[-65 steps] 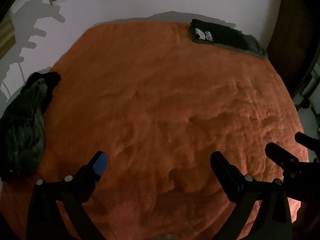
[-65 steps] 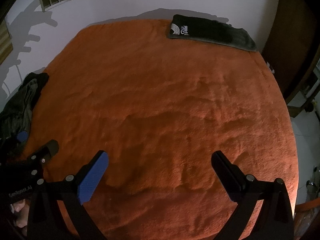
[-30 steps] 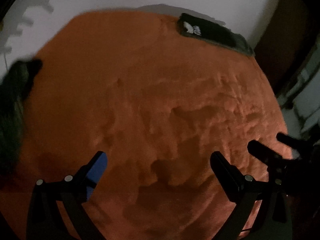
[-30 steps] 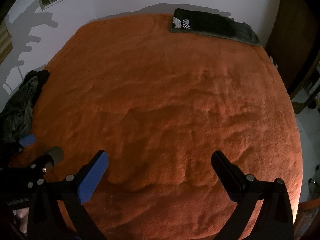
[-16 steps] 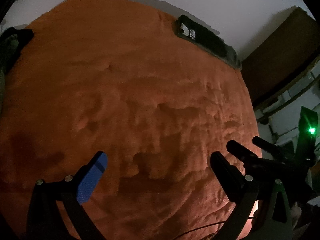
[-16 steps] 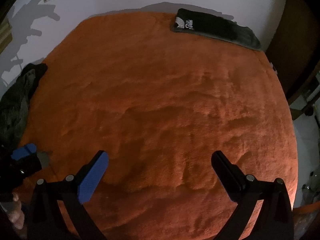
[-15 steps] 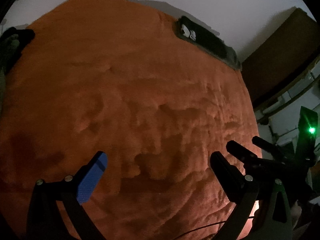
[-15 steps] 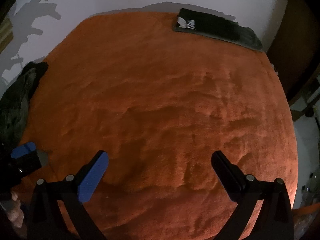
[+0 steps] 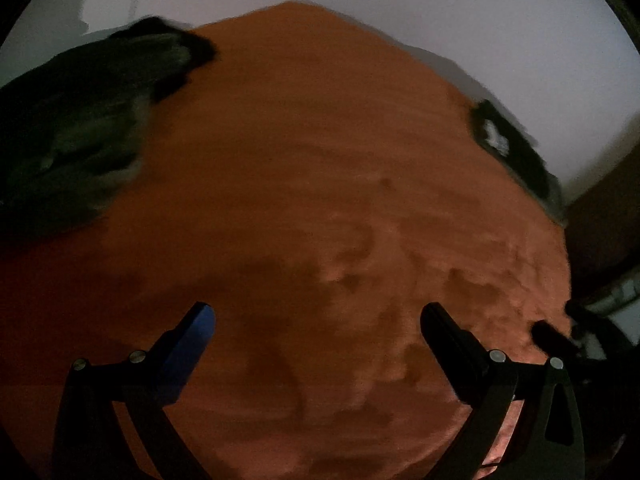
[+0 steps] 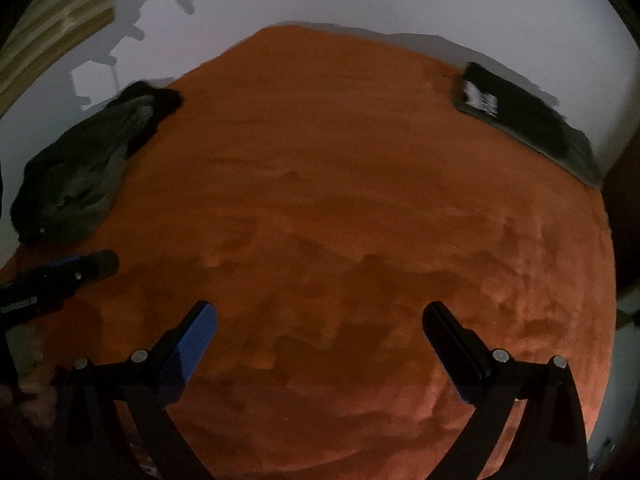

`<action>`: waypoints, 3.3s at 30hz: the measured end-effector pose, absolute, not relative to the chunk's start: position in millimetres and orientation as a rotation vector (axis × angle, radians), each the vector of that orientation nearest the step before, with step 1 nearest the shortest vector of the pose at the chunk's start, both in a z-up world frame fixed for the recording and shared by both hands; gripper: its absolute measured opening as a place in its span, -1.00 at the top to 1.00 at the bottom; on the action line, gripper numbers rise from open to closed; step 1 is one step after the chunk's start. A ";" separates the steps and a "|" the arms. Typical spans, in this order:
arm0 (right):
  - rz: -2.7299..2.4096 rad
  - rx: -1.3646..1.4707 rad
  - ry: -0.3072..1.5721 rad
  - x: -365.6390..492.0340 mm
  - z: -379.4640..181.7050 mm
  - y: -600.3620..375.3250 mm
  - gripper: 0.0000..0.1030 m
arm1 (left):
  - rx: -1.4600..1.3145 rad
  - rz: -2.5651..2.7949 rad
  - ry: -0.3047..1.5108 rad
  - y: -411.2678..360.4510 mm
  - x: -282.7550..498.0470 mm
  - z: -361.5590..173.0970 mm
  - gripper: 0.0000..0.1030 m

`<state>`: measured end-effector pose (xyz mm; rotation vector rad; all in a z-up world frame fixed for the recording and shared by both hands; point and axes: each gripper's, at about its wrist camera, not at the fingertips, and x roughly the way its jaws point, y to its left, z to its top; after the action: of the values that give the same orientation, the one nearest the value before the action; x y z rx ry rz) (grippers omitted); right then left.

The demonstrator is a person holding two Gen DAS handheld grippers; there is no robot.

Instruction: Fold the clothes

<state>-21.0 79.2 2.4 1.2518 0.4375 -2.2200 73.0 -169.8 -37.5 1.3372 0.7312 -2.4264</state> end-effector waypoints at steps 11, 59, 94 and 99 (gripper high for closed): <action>-2.021 1.089 0.639 -16.8 1.8 -21.2 -0.99 | 1.225 -2.191 0.747 -273.4 131.1 -45.3 -0.99; -1.678 1.200 0.354 -13.6 -104.4 -272.1 -0.99 | 0.807 -1.771 1.018 -540.0 226.8 -108.1 0.07; -1.179 1.312 0.048 111.6 -99.0 -409.7 -1.00 | 0.676 -1.798 1.123 -520.1 322.3 -74.9 -0.13; -1.158 1.373 0.003 129.0 -115.3 -439.5 -1.00 | 0.718 -1.795 1.104 -514.2 326.9 -72.3 -0.14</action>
<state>129.0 -439.5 -115.3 1.3730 0.0034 -1.1584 326.9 -514.2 -72.3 0.7177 1.1041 -1.7948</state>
